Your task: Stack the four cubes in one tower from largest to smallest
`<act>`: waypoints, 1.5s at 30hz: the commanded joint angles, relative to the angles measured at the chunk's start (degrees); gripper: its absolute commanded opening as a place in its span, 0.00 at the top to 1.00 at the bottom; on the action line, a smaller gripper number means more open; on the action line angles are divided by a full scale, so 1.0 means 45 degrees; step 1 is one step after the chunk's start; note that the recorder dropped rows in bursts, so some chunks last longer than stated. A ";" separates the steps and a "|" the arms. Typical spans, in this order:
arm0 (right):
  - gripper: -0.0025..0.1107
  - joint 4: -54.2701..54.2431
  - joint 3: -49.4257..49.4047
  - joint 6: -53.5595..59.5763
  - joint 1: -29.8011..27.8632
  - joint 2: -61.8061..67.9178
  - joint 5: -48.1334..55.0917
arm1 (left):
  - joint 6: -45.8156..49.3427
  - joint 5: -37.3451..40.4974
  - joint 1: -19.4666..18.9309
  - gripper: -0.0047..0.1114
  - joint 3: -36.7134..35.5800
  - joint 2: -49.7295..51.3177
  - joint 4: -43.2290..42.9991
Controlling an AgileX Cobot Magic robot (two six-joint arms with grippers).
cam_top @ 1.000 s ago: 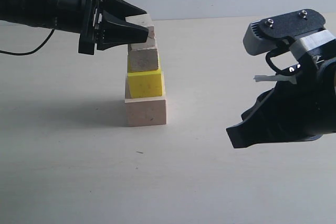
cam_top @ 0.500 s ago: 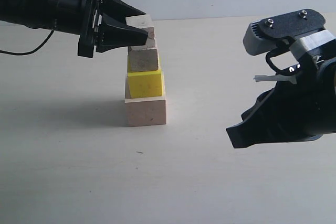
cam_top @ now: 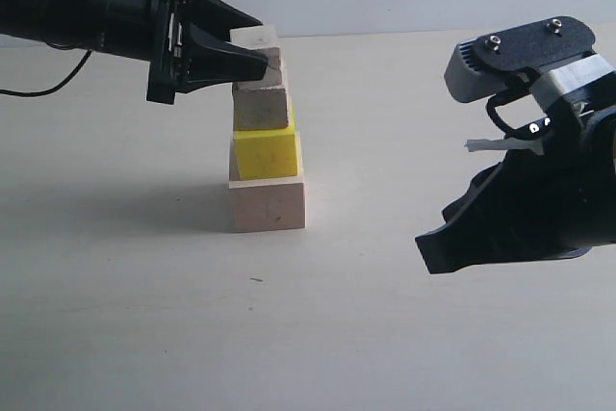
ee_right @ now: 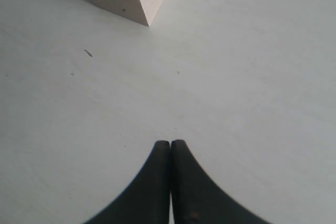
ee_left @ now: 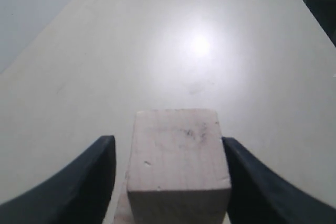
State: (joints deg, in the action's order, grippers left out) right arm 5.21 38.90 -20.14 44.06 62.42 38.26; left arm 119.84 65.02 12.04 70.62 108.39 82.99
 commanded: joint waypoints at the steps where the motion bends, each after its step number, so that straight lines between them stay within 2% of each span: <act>1: 0.98 -0.0058 -0.0055 0.0152 -0.0009 -0.0100 -0.0086 | 0.0051 -0.0216 -0.0021 0.47 -0.0003 -0.0293 -0.0040; 20: 0.98 -0.0058 -0.0055 0.0152 -0.0009 -0.0100 -0.0086 | 0.0029 0.0012 -0.0021 0.47 -0.0003 -0.0381 0.0107; 29: 0.98 -0.0058 -0.0055 0.0152 -0.0009 -0.0100 -0.0086 | 0.0054 0.0055 -0.0021 0.47 -0.0003 -0.1166 0.0280; 37: 0.98 -0.0058 -0.0055 0.0152 -0.0009 -0.0100 -0.0086 | -0.0119 0.0074 -0.0021 0.35 -0.0003 -0.2207 0.0602; 42: 0.98 -0.0083 -0.0055 0.0148 -0.0009 -0.0100 -0.0086 | -0.0448 0.0054 -0.0021 0.36 -0.0003 -0.2982 0.0602; 44: 0.98 -0.0083 -0.0055 0.0148 -0.0009 -0.0100 -0.0086 | -0.0547 0.0054 -0.0021 0.40 -0.0003 -0.3391 0.0602; 45: 0.98 -0.0083 -0.0055 0.0148 -0.0009 -0.0100 -0.0086 | -0.0700 0.0054 -0.0021 0.46 -0.0003 -0.3654 0.0576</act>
State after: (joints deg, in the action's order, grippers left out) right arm 4.94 38.90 -19.88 44.06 62.42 38.26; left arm 118.29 65.06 12.04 70.62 94.91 84.26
